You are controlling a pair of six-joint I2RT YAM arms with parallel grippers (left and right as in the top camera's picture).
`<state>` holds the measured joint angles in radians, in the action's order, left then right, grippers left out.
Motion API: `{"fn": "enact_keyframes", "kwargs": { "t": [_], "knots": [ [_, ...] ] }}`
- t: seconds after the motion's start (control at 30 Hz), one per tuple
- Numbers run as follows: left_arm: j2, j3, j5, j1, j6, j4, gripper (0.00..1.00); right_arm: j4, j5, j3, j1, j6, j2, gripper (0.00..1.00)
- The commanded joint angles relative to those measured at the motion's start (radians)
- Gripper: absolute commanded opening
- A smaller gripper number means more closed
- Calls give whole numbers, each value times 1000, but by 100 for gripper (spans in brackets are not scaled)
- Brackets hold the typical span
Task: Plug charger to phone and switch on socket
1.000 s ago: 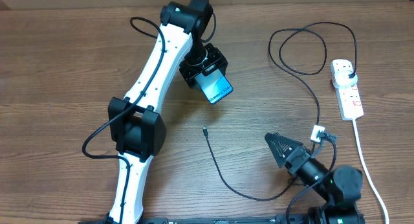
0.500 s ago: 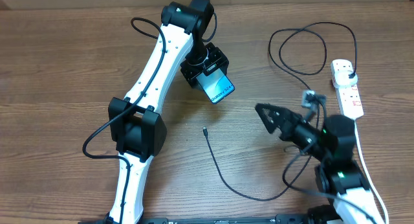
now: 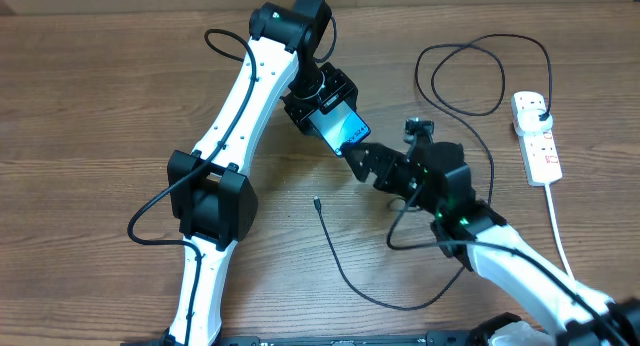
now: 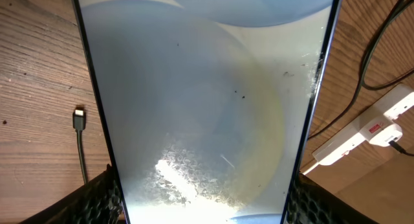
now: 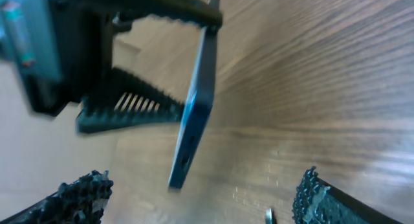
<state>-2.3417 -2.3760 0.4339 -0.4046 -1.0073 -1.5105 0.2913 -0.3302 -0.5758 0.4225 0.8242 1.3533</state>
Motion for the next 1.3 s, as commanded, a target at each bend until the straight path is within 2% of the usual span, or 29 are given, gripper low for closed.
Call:
{"fn": "enact_keyframes", "kwargs": {
  "t": [0.0, 0.23, 0.43, 0.6, 0.9, 1.27],
  "knots": [
    [8, -29, 27, -1, -26, 2, 4, 40, 60, -60, 5, 50, 62, 89],
    [8, -29, 21, -2, -36, 5, 4, 40, 61, -182, 9, 66, 179, 77],
    [8, -29, -11, -2, -59, 12, 5, 24, 60, -220, 9, 67, 195, 69],
    [8, -29, -7, -2, -79, 29, 4, -10, 61, -220, 9, 67, 195, 54],
    [8, -29, -6, -2, -79, 30, 4, -17, 61, -220, 9, 67, 196, 37],
    [8, -29, -6, -2, -78, 30, 4, -58, 48, -220, 10, 66, 196, 25]
  ]
}}
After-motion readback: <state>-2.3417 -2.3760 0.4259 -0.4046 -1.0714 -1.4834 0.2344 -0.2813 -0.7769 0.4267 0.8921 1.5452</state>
